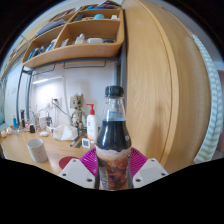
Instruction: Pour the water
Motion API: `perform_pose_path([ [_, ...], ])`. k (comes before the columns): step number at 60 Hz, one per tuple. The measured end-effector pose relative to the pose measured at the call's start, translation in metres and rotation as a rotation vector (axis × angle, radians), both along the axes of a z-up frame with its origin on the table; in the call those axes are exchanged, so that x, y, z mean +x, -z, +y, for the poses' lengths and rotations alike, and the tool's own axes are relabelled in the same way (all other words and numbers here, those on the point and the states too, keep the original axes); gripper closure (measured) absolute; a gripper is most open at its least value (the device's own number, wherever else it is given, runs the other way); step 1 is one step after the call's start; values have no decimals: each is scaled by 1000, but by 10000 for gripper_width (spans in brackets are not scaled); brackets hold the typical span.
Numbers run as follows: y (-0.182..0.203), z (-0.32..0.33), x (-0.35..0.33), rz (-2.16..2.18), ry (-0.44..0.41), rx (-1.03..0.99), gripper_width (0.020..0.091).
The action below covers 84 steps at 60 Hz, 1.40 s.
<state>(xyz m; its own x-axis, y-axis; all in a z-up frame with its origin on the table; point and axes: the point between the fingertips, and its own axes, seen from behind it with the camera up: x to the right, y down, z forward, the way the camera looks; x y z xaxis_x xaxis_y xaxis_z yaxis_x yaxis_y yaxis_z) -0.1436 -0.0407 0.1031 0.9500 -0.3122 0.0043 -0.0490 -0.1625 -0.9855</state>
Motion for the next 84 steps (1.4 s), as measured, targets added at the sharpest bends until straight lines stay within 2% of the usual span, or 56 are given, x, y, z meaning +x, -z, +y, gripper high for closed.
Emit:
perform_pose_path([
  [4, -3, 2, -6, -76, -12, -23, 726],
  [9, -10, 14, -18, -253, -71, -76, 725],
  [29, -26, 77, -98, -1231, -226, -302, 723],
  [37, -34, 94, -118, -1510, -267, -333, 724],
  [52, -43, 118, -139, -1942, -287, -397, 725],
  [65, -46, 133, -150, -2133, -280, -413, 725],
  [74, -42, 131, -145, -2083, -283, -424, 724],
  [84, -41, 117, -127, -1604, -296, -362, 713],
])
